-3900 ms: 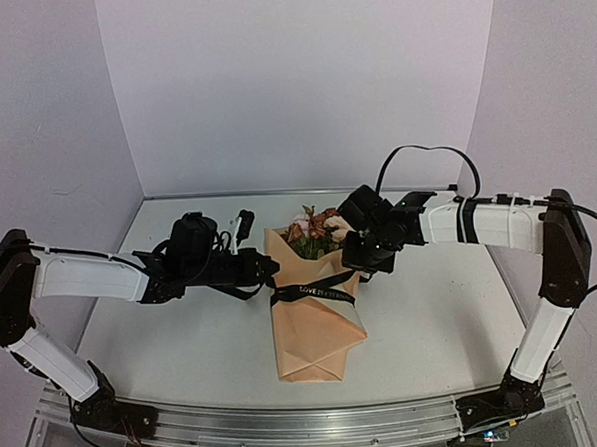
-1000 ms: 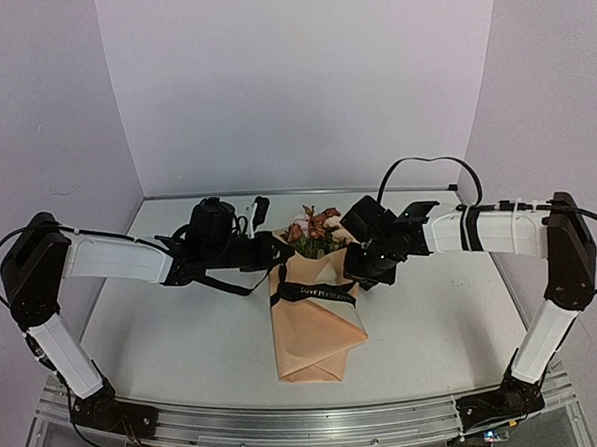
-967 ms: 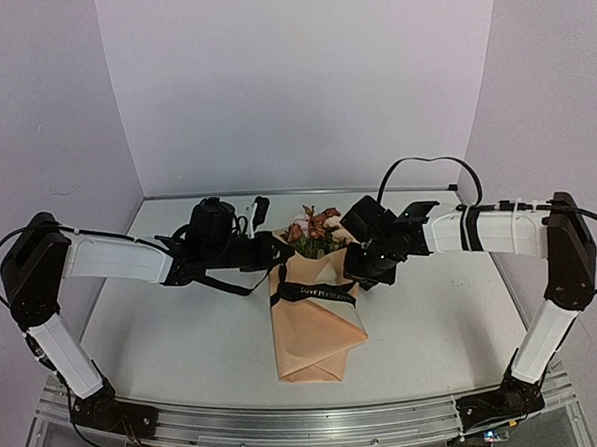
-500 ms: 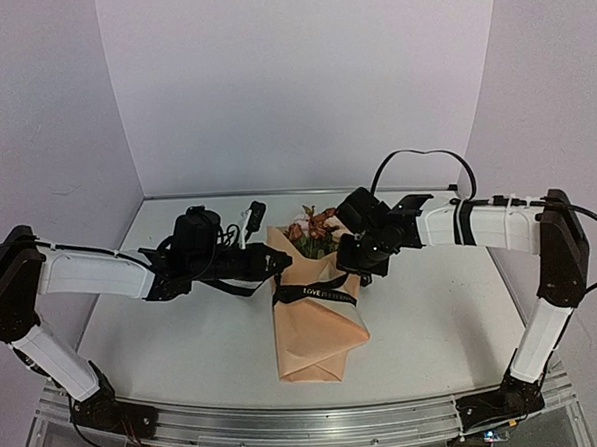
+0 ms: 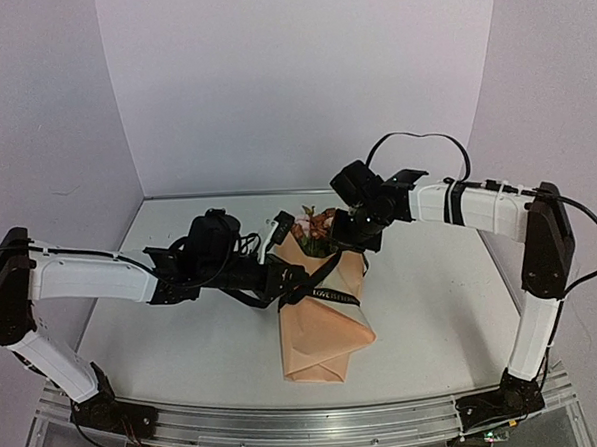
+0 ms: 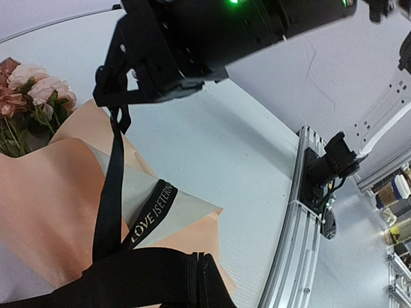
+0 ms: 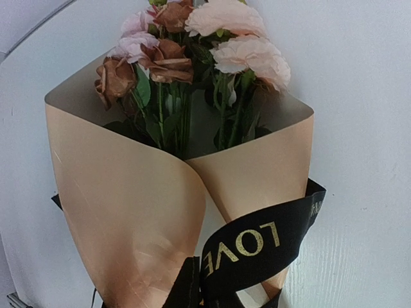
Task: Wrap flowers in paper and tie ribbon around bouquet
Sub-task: Tie the ribbon around the folded bouquet.
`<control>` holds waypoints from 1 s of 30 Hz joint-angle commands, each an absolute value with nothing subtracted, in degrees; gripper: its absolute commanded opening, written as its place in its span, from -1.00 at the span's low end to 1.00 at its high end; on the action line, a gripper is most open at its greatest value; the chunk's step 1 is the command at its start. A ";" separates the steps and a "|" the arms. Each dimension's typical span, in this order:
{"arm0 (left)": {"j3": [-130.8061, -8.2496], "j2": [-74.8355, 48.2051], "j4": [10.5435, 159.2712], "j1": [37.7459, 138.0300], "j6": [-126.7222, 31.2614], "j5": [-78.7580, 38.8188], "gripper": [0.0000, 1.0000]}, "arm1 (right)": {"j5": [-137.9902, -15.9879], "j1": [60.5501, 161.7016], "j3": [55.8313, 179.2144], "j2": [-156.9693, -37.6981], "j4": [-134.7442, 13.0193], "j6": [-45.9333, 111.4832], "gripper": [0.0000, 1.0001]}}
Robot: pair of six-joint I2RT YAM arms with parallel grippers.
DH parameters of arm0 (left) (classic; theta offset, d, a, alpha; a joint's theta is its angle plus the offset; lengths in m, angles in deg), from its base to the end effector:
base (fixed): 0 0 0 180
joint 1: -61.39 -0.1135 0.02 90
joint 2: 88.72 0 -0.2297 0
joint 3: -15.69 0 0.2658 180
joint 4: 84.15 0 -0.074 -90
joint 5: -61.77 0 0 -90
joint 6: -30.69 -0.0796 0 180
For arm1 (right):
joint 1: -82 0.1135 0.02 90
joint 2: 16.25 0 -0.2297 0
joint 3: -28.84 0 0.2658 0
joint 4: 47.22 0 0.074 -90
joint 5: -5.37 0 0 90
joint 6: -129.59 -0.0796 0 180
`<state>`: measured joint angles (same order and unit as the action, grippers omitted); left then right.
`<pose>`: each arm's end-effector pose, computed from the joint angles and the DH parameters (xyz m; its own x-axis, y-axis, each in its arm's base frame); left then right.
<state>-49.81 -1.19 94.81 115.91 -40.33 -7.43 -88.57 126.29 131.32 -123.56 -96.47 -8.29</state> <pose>0.2051 -0.3365 0.1851 -0.5243 0.2118 -0.8247 0.8252 0.3653 -0.4308 0.3211 0.3056 0.1862 -0.8841 0.1713 -0.4347 -0.0179 0.9173 0.3978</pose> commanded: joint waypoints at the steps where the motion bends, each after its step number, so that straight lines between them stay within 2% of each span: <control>1: -54.15 -0.03 90.85 117.14 -45.73 -10.23 -0.94 | -87.17 125.60 138.48 -126.12 -100.20 -4.43 -0.86; 6: -54.72 -0.04 89.78 117.28 -46.52 -12.28 -0.95 | -86.13 125.59 141.45 -126.99 -101.52 -3.65 -0.87; 14: -50.56 -2.74 94.31 116.79 -40.59 -20.23 -0.97 | -87.85 125.67 134.99 -123.36 -101.66 -3.94 -0.89; 23: -49.22 -3.15 96.48 113.71 -35.75 -18.31 -0.92 | -90.06 126.65 128.26 -120.76 -101.57 -5.19 -0.91; 30: -53.19 -1.51 95.49 114.05 -41.64 -11.36 -0.82 | -88.48 126.50 131.98 -122.99 -101.57 -4.29 -0.87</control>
